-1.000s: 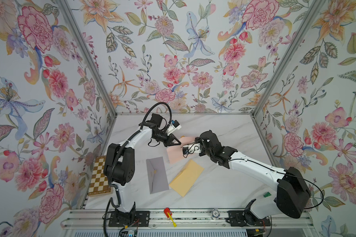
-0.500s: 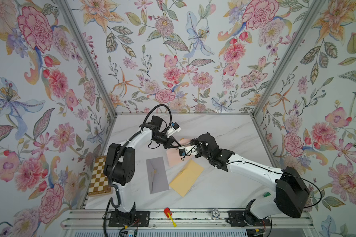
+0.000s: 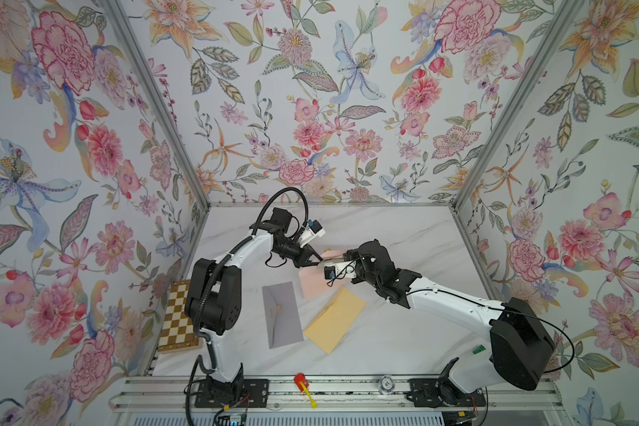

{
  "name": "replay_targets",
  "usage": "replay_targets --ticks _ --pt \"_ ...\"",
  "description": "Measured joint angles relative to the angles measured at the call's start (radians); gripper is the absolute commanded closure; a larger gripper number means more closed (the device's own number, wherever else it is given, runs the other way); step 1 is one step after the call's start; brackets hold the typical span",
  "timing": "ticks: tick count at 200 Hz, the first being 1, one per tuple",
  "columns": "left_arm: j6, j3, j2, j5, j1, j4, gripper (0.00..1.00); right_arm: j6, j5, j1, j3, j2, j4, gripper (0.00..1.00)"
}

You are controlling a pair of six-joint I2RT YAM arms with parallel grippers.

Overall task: Fold the letter paper in half and place it into the envelope
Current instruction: Place the letter paper in the envelope.

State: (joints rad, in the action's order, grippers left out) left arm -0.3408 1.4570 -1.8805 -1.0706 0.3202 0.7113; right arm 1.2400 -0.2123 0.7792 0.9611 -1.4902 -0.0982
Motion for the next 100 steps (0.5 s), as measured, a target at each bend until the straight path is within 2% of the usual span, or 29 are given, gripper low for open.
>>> replay_targets --ticks 76,100 --pt "0.001 -0.011 0.018 0.000 0.002 0.002 1.00 0.000 -0.001 -0.015 -0.038 0.019 -0.007 1.00" --pt "0.009 -0.014 0.023 0.001 0.012 0.000 1.00 -0.018 0.024 -0.018 -0.031 0.019 0.046 1.00"
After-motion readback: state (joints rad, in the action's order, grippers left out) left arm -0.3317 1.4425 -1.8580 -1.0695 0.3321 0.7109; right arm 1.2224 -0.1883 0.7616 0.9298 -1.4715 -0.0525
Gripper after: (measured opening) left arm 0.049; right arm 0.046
